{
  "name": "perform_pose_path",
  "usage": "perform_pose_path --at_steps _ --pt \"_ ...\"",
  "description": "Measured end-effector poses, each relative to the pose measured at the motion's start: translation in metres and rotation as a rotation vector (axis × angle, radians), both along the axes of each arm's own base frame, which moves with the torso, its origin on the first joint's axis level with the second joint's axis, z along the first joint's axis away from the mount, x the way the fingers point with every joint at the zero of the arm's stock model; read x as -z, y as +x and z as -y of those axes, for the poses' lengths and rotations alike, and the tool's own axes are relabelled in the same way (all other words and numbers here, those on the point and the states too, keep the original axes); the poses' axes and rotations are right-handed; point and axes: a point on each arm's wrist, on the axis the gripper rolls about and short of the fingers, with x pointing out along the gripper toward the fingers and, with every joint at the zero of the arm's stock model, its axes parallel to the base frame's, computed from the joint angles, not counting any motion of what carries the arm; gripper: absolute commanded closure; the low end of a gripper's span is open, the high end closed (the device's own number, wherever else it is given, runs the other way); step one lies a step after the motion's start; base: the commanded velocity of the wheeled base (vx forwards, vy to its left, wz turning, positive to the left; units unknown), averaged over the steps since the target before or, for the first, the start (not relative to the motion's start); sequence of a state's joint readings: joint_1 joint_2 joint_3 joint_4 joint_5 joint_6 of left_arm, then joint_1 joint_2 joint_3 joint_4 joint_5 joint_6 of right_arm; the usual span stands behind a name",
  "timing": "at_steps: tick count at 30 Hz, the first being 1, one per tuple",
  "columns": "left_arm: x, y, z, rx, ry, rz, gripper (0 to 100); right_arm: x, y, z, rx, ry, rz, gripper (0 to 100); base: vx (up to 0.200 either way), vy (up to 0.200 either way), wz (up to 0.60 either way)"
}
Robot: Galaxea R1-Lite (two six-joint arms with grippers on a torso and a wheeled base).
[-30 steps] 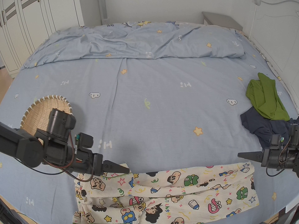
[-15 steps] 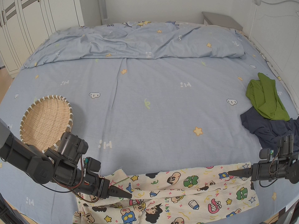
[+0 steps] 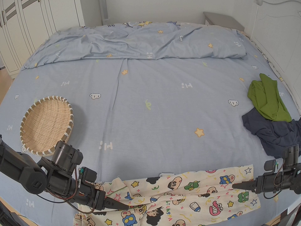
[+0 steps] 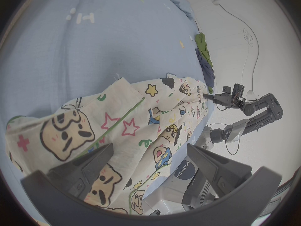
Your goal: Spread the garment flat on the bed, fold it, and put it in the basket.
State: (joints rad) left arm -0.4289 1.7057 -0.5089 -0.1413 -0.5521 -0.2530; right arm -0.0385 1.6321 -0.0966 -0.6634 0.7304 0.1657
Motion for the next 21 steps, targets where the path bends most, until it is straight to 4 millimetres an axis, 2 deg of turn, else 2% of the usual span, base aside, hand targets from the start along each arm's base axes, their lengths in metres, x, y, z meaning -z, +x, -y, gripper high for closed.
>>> perform_pose_path --at_steps 7,21 --pt "-0.003 -0.003 -0.001 -0.010 -0.008 -0.003 0 0.007 -0.016 0.009 0.040 -0.013 -0.028 0 0.000 0.000 0.00" --pt "-0.010 -0.008 -0.001 -0.026 -0.027 -0.002 0 0.014 -0.019 0.035 0.155 -0.054 -0.014 0 0.000 0.000 0.00"
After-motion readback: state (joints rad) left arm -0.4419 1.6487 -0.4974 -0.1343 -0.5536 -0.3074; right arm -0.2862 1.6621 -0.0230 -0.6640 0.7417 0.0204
